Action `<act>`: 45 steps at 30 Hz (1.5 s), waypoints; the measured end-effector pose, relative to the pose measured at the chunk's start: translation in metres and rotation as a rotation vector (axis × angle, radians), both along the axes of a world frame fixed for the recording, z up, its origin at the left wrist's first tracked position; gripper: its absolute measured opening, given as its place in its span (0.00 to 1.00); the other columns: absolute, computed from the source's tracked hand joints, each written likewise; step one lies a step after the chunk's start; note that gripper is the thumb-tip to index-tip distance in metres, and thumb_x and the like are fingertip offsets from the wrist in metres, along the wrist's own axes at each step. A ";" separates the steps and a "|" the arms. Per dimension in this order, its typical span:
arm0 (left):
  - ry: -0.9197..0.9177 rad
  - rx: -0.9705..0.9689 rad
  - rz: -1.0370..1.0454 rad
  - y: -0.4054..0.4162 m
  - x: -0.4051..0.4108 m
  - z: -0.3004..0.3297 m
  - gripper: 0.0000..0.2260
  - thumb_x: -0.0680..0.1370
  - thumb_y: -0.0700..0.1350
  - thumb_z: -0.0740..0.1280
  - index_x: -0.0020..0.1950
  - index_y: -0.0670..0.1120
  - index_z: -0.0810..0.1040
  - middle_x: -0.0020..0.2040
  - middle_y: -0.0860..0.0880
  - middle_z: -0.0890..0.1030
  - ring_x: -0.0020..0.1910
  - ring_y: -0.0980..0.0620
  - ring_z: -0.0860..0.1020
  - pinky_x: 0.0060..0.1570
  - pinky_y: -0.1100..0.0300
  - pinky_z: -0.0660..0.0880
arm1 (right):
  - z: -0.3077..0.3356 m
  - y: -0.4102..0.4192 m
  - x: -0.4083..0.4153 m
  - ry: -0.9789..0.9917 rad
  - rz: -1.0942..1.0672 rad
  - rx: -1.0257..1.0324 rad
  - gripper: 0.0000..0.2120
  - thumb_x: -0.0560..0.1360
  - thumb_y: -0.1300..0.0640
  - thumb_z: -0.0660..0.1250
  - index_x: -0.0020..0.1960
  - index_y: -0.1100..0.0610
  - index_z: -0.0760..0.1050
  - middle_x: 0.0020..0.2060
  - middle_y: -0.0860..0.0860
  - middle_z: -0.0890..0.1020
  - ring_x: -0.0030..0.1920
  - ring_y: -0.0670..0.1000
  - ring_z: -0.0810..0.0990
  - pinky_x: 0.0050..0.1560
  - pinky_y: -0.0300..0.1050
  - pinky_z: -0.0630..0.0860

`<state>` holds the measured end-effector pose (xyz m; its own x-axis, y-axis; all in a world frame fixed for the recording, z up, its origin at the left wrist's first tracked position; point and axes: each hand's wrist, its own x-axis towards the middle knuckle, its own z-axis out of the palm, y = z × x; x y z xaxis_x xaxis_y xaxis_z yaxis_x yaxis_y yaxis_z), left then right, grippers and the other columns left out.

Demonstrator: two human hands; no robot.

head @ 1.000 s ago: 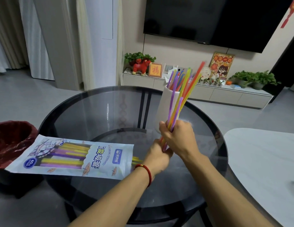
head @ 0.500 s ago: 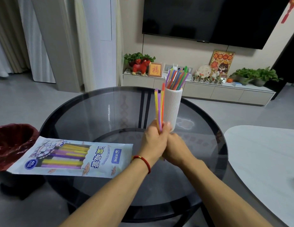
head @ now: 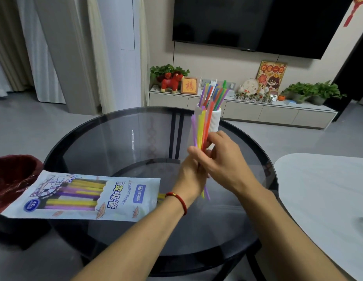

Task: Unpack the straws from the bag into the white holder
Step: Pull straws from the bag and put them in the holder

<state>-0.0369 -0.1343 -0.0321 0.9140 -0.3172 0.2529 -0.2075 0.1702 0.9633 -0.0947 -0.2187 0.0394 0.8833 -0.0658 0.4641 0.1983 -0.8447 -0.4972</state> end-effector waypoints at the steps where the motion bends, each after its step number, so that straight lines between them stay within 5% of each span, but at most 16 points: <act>1: 0.024 -0.044 -0.022 0.001 0.000 0.001 0.14 0.76 0.51 0.62 0.55 0.46 0.82 0.42 0.53 0.81 0.45 0.57 0.79 0.52 0.58 0.75 | 0.003 0.002 0.002 -0.022 -0.023 -0.047 0.18 0.80 0.42 0.67 0.50 0.59 0.77 0.47 0.54 0.79 0.45 0.53 0.79 0.47 0.51 0.81; 5: 0.105 -0.138 -0.006 -0.005 0.002 0.008 0.15 0.82 0.51 0.58 0.48 0.46 0.82 0.33 0.50 0.81 0.34 0.56 0.80 0.34 0.65 0.77 | 0.014 0.000 0.006 -0.093 -0.035 -0.114 0.14 0.80 0.52 0.68 0.46 0.63 0.76 0.43 0.56 0.79 0.42 0.57 0.79 0.45 0.58 0.80; 8: 0.154 -0.170 -0.019 -0.004 -0.003 0.008 0.15 0.83 0.50 0.56 0.47 0.47 0.81 0.32 0.51 0.81 0.32 0.57 0.80 0.31 0.65 0.76 | 0.016 0.005 0.004 -0.099 -0.020 -0.124 0.13 0.80 0.52 0.69 0.46 0.62 0.77 0.43 0.54 0.80 0.43 0.56 0.79 0.46 0.56 0.80; 12: 0.026 0.156 -0.111 0.006 -0.003 -0.014 0.16 0.79 0.50 0.64 0.31 0.56 0.76 0.24 0.55 0.74 0.27 0.55 0.73 0.32 0.61 0.77 | 0.017 0.005 0.004 -0.088 -0.008 -0.096 0.12 0.83 0.55 0.66 0.45 0.62 0.73 0.41 0.54 0.77 0.42 0.58 0.78 0.47 0.59 0.79; 15: 0.019 0.276 -0.204 0.012 -0.002 -0.023 0.15 0.78 0.55 0.66 0.35 0.50 0.74 0.26 0.52 0.75 0.23 0.55 0.73 0.37 0.53 0.79 | 0.018 0.001 0.004 -0.146 -0.029 -0.050 0.14 0.83 0.53 0.65 0.44 0.63 0.73 0.37 0.54 0.77 0.37 0.56 0.77 0.42 0.56 0.79; 18: 0.087 0.318 -0.246 0.014 -0.007 -0.020 0.21 0.74 0.63 0.68 0.38 0.45 0.76 0.33 0.43 0.78 0.24 0.54 0.74 0.30 0.61 0.76 | 0.012 -0.002 0.003 -0.025 0.017 -0.044 0.14 0.81 0.51 0.68 0.44 0.62 0.78 0.36 0.53 0.80 0.36 0.52 0.79 0.38 0.49 0.80; 22: 0.277 0.358 -0.234 0.008 -0.006 -0.019 0.11 0.81 0.45 0.64 0.41 0.42 0.77 0.34 0.45 0.79 0.23 0.54 0.76 0.22 0.64 0.71 | 0.001 -0.011 0.003 0.143 0.017 -0.047 0.13 0.80 0.51 0.70 0.44 0.60 0.83 0.36 0.55 0.85 0.37 0.53 0.85 0.40 0.53 0.83; 26: 0.103 0.414 -0.244 0.020 -0.008 -0.013 0.01 0.77 0.43 0.69 0.48 0.48 0.79 0.41 0.49 0.82 0.37 0.57 0.81 0.36 0.68 0.76 | -0.004 -0.022 0.002 0.119 0.017 -0.011 0.13 0.79 0.51 0.71 0.42 0.60 0.83 0.33 0.53 0.86 0.33 0.51 0.86 0.34 0.45 0.83; 29: -0.031 0.412 -0.146 0.040 -0.004 -0.006 0.20 0.72 0.38 0.72 0.60 0.55 0.76 0.53 0.52 0.79 0.54 0.56 0.79 0.50 0.62 0.79 | -0.006 -0.039 -0.004 0.049 0.012 0.181 0.12 0.81 0.53 0.70 0.41 0.56 0.83 0.29 0.50 0.86 0.28 0.47 0.85 0.33 0.38 0.82; 33: -0.008 0.242 0.080 0.064 0.002 0.009 0.22 0.67 0.42 0.69 0.58 0.59 0.74 0.53 0.55 0.78 0.54 0.58 0.77 0.47 0.66 0.74 | 0.013 -0.058 -0.003 -0.217 -0.149 0.595 0.11 0.80 0.56 0.71 0.40 0.58 0.84 0.29 0.55 0.86 0.28 0.54 0.85 0.33 0.46 0.83; 38: 0.040 0.224 0.201 0.075 0.002 0.008 0.19 0.70 0.36 0.67 0.56 0.56 0.75 0.51 0.52 0.78 0.49 0.55 0.78 0.45 0.61 0.76 | 0.060 -0.062 0.010 -0.537 -0.189 0.902 0.12 0.78 0.56 0.71 0.36 0.55 0.81 0.26 0.51 0.83 0.26 0.50 0.82 0.31 0.42 0.81; 45: 0.055 0.211 0.265 0.080 0.003 0.013 0.17 0.73 0.33 0.64 0.54 0.54 0.75 0.49 0.51 0.79 0.46 0.53 0.79 0.46 0.53 0.81 | 0.107 -0.061 0.043 -0.574 -0.346 0.468 0.15 0.78 0.52 0.68 0.33 0.50 0.80 0.23 0.46 0.82 0.24 0.48 0.83 0.30 0.46 0.83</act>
